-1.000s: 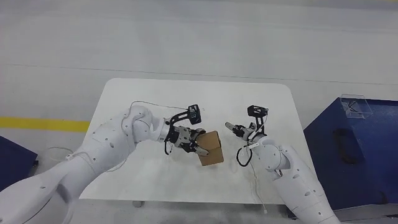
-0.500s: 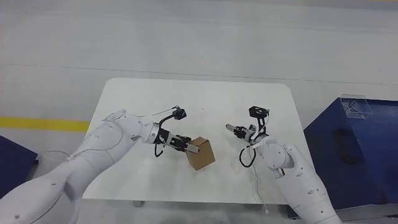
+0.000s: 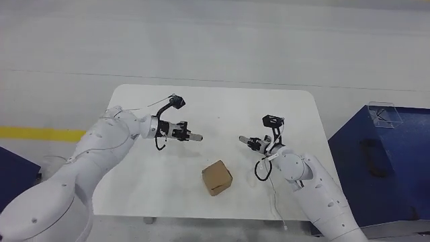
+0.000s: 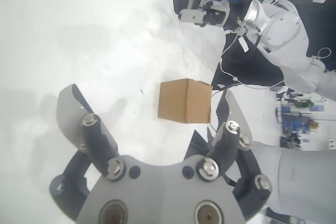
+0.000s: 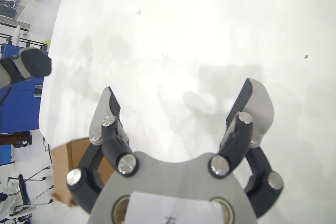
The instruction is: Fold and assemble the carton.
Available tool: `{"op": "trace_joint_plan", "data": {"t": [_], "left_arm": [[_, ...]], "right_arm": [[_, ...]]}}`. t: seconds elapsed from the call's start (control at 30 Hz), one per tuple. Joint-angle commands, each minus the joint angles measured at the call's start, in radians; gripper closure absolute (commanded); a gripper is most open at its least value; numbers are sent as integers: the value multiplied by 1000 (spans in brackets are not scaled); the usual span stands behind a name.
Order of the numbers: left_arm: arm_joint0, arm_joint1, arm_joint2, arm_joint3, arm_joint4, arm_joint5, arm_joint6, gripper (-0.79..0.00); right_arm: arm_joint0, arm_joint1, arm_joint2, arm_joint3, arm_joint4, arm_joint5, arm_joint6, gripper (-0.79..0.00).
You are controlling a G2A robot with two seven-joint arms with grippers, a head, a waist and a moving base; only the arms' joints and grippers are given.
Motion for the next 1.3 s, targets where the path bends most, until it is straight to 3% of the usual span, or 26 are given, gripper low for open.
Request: {"op": "trace_joint_plan", "data": {"t": [0.0,0.17,0.3,0.4,0.53,0.8,0.93,1.03,1.27], "left_arm": [[-4,-2,8,-28,99,-39,68,-785],[33,5,7,-151,355,-39,287,-785],[79,27,-2,-268,586,-35,474,-785],[117,61,-18,-377,789,20,606,-785],[181,137,-86,-526,974,74,799,-785],[184,137,-87,-528,974,78,799,-785],[220,148,-109,-591,994,106,793,-785],[282,192,-153,-706,1057,147,826,-785],[486,339,-318,-988,1208,221,841,-785]], "right_arm": [[3,-2,-3,3,1,-2,3,-785],[6,-6,-14,6,-1,-9,15,-785],[13,-11,-30,11,-8,-6,21,-785],[21,-15,-42,15,-17,-2,27,-785],[38,-22,-63,23,-24,6,52,-785],[38,-22,-63,23,-24,6,52,-785],[32,-21,-65,24,-31,3,60,-785],[30,-22,-61,23,-32,5,59,-785],[43,-26,-61,29,-25,4,78,-785]]}}
